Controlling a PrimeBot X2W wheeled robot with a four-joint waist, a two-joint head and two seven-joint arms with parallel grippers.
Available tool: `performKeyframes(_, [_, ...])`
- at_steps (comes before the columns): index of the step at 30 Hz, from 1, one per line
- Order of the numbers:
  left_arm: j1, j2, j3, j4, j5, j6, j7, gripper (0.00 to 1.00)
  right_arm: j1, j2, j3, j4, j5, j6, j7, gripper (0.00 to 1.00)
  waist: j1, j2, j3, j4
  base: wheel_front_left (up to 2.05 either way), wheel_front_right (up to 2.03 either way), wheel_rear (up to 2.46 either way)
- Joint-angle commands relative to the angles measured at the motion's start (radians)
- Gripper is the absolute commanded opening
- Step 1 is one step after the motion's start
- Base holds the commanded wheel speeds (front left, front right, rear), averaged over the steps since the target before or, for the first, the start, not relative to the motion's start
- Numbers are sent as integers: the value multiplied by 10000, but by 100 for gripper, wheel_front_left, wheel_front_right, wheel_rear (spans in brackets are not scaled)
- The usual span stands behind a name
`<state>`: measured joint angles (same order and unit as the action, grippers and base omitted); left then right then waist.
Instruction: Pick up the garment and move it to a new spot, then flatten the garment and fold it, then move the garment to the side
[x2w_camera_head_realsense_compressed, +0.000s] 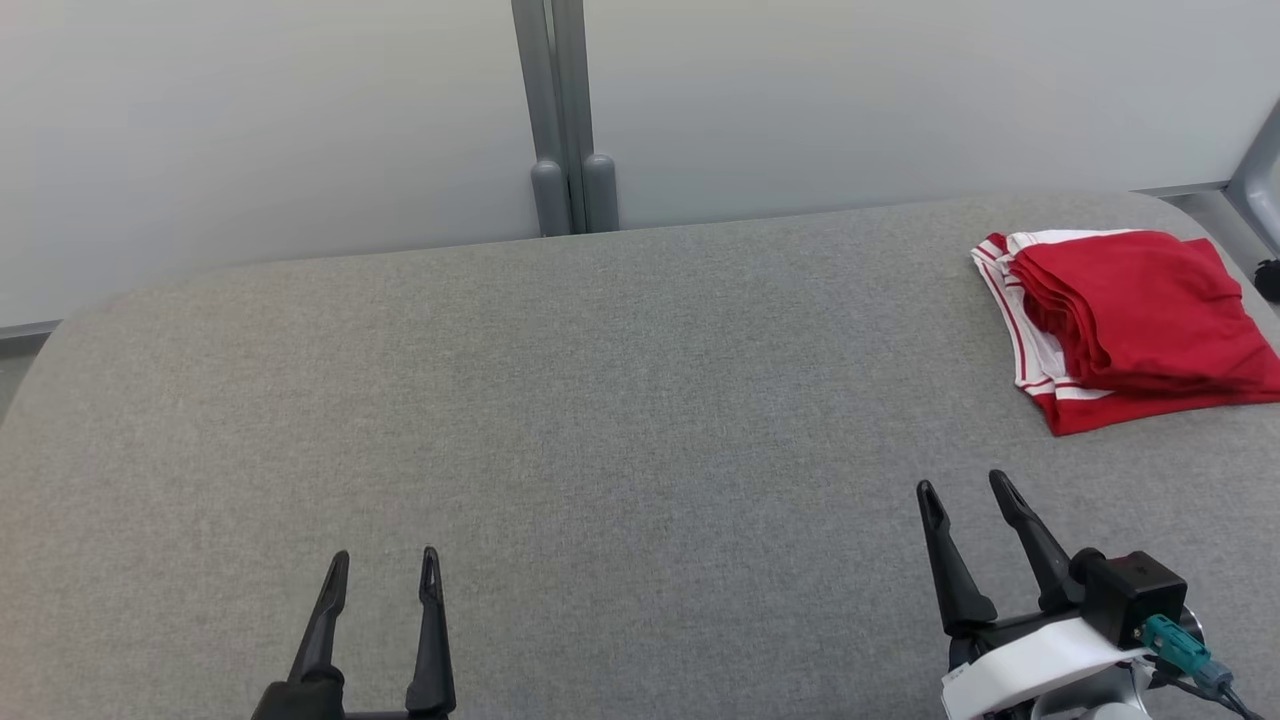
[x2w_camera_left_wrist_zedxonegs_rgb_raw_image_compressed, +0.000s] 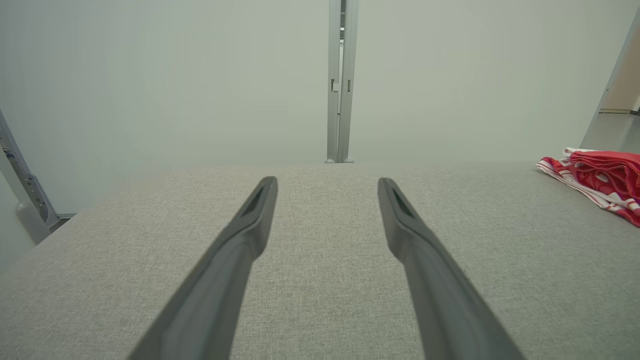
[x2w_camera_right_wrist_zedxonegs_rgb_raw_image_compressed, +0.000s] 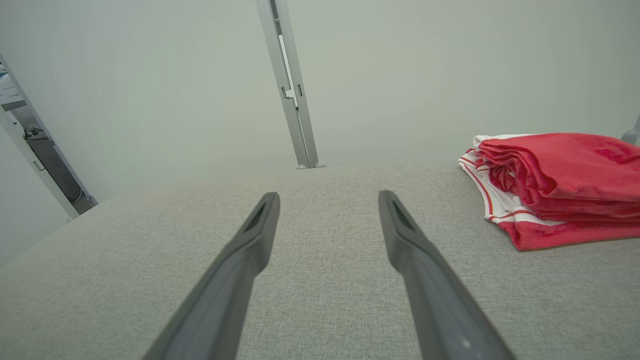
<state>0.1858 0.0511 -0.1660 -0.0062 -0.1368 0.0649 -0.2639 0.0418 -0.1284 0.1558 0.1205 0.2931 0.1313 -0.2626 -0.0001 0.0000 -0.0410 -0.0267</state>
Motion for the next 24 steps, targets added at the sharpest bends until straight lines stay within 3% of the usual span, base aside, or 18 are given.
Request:
performKeyframes(1, [165, -1, 42, 104, 33, -61, 1, 100, 122, 36, -58, -20, -99, -15, -21, 100, 1, 0, -13, 12, 0, 0, 0])
performKeyframes(10, [131, 0, 68, 456, 214, -137, 1, 100, 234, 75, -77, 20, -191, -15, -22, 100, 1, 0, -96, 105, 0, 0, 0])
performKeyframes(11, [86, -2, 33, 475, 182, -169, 0, 0, 150, 69, -78, 43, -119, 2, 0, 0, 1, 0, -93, 102, 0, 0, 0])
performKeyframes(15, [101, -3, 2, 786, 78, -172, 9, 0, 256, 113, -47, 346, -33, 4, 27, 0, 1, 0, -91, 104, 0, 0, 0])
performKeyframes(24, [-233, 121, 192, 903, -1854, -351, 332, 0, 46, 112, -263, 427, 1657, 3, 393, 0, 1, 0, -52, 114, 0, 0, 0])
